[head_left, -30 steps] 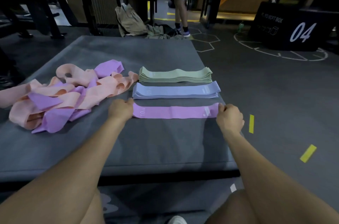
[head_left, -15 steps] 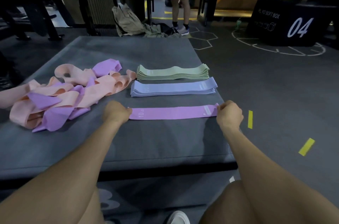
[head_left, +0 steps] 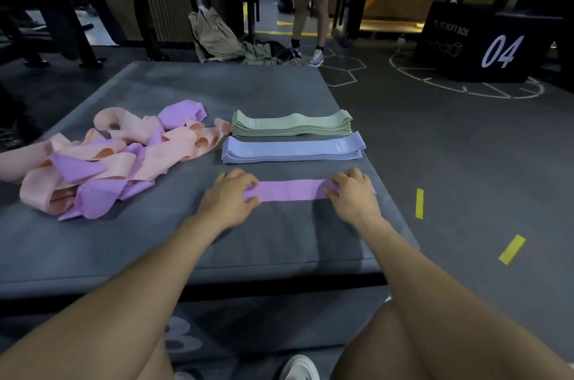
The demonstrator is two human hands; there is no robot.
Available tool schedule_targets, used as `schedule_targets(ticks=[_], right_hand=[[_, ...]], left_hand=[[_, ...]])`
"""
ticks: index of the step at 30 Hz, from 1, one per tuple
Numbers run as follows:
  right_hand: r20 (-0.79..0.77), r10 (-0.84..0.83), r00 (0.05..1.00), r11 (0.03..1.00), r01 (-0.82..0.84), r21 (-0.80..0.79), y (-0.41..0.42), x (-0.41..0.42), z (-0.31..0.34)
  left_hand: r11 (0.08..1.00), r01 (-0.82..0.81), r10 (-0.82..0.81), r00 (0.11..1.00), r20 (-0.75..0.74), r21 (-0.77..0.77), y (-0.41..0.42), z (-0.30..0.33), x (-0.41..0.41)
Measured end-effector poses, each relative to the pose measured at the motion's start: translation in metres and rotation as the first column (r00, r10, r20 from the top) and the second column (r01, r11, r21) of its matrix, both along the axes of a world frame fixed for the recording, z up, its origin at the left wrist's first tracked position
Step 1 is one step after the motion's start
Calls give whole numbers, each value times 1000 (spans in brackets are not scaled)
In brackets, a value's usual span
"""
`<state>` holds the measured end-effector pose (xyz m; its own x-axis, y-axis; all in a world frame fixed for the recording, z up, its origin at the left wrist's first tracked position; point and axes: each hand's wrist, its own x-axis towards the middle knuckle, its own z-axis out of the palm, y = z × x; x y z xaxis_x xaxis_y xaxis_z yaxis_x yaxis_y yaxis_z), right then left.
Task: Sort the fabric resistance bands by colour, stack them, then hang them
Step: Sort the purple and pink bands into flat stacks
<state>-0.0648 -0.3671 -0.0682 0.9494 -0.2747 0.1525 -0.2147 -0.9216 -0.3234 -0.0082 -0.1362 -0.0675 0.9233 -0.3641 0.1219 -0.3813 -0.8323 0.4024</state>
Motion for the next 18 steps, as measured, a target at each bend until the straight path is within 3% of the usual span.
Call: schedule_targets(ticks=[5,10,13,18], right_hand=[[-10,-37,999,995,38,97,-5,-7,2],[47,-57,997,996,53,65,15,3,10],[106,36,994,991,-49,125,52,23,16],[134,258,957,946,-278,165,133,54,23]], left_hand=[[999,39,-40,998,-42,-19,9,-6,5],[997,14,-19,998,-55,-77,16,-1,9],[985,-53,52,999,-6,-165,29,8,13],[966,-177,200,974,110,-188,69,20,17]])
